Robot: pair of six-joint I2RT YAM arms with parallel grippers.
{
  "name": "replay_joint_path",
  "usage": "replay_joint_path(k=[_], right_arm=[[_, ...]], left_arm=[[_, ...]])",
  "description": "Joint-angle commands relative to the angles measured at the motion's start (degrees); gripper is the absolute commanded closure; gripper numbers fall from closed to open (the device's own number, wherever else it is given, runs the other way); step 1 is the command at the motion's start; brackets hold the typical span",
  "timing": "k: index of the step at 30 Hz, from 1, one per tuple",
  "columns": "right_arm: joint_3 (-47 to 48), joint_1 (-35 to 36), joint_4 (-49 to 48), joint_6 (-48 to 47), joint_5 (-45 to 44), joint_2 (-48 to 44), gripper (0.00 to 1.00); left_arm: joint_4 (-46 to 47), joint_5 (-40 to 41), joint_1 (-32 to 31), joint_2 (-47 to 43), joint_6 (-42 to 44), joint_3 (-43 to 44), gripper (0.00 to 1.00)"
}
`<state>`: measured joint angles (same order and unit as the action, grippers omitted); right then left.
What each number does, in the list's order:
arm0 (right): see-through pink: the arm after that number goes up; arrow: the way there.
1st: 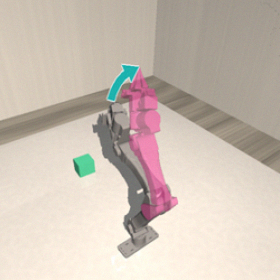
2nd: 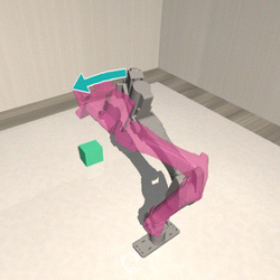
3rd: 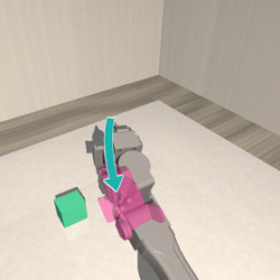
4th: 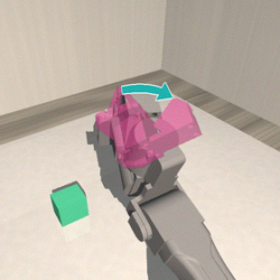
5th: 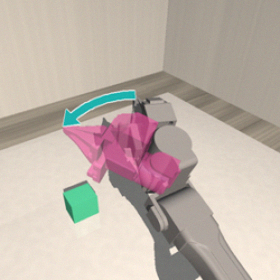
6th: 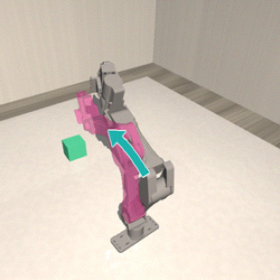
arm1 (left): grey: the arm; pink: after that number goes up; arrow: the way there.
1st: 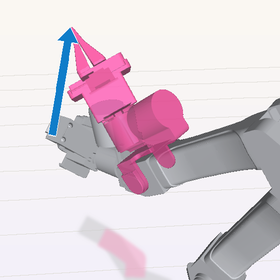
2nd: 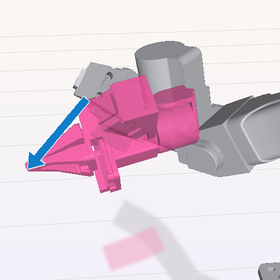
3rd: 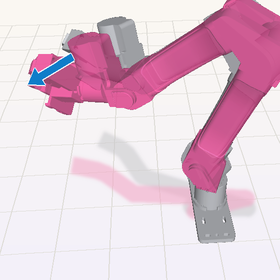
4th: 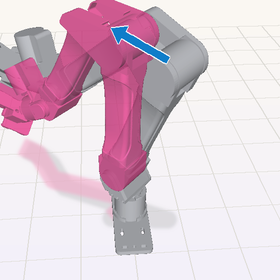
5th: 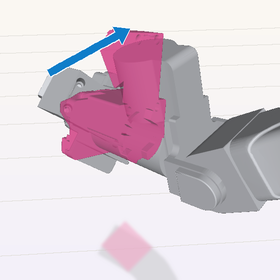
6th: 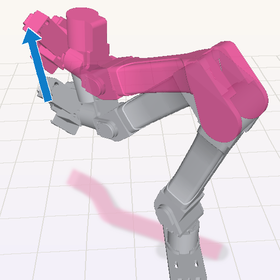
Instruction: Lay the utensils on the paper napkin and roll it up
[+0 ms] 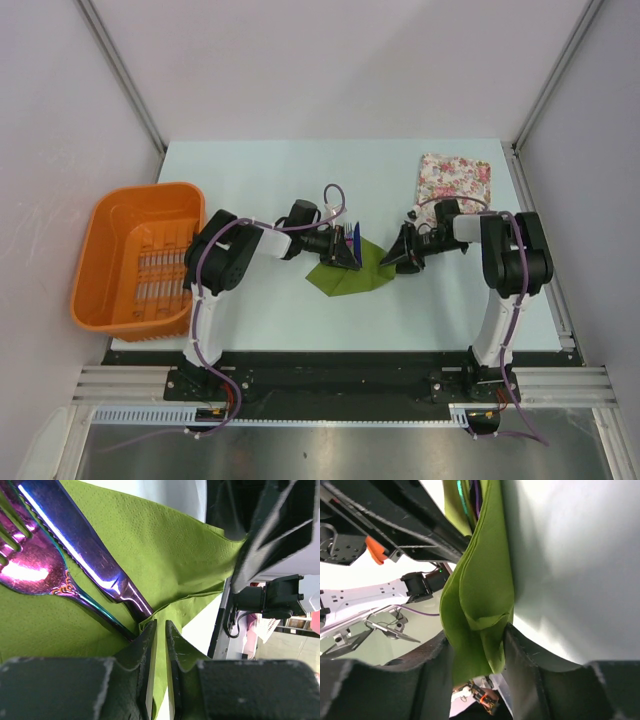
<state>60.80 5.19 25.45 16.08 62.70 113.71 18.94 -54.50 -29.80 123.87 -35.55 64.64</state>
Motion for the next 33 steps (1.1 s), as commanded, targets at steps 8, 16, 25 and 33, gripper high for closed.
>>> replay_joint_path(k=[8,16,25,33], right_arm=[[2.9,3.2,5.0,-3.5,-4.0,-3.7,0.73],[6.0,7.4,2.5,0.2,-5.6,-2.7,0.92],[7.6,10.2,-1.7,6.8,-6.7,1.4,0.94],[8.7,11.2,-2.7,7.6,-7.2,2.6,0.95]], left_arm=[[-0.2,0.7,0.4,1.5,1.5,1.5,0.82],[-0.7,0.4,0.4,1.1,2.0,1.7,0.82],[0.0,-0.4,0.4,-0.9,0.9,1.5,0.82],[-2.1,-2.0,1.8,-8.0,0.7,-2.3,0.76]])
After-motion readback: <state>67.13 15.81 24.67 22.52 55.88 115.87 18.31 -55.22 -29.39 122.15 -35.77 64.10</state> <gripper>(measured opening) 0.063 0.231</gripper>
